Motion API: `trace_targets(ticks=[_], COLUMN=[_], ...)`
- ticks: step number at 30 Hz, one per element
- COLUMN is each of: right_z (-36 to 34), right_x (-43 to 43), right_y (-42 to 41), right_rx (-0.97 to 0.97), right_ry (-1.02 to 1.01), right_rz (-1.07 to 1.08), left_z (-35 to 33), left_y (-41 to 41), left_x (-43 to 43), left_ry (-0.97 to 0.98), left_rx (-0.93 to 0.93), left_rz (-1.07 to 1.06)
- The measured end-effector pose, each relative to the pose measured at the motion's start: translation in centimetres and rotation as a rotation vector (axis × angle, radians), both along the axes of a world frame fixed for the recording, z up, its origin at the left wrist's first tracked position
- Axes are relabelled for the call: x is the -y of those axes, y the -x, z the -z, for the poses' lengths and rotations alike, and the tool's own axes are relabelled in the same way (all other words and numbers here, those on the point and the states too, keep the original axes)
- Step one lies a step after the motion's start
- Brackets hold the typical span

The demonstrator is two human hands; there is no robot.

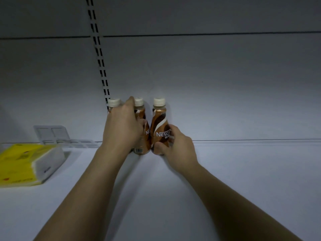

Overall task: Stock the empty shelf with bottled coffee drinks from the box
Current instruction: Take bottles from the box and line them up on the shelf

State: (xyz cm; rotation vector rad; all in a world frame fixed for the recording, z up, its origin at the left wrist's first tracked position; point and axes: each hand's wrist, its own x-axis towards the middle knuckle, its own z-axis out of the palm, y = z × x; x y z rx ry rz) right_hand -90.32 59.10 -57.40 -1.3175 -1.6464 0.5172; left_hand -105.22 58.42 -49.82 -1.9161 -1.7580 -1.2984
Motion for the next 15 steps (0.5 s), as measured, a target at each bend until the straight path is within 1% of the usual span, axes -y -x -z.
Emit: trace_targets(ticks=[3, 8, 11, 15], right_z=[-0.5, -1.6, -3.1, -5.9], right_x=[0.0, 1.1, 2.1, 4.4], right_y=[-0.1, -1.3, -3.4, -8.2], right_rx=[0.075, 0.239, 0.382, 0.609], right_ry=[0.003, 0.072, 0.065, -0.052], right_rz=[0.008, 0.004, 0.081, 0.231], left_z=[-0.3, -0.5, -0.6, 0.0], left_y=[0.4, 0.3, -1.1, -6.0], left_x=[0.3, 1.2, 1.6, 2.3], left_ry=[-0.038, -0.050, -0.069, 0.055], left_rx=[-0.014, -0.048, -0.053, -0.276], left_rz=[0.008, 0.022, 0.069, 0.281])
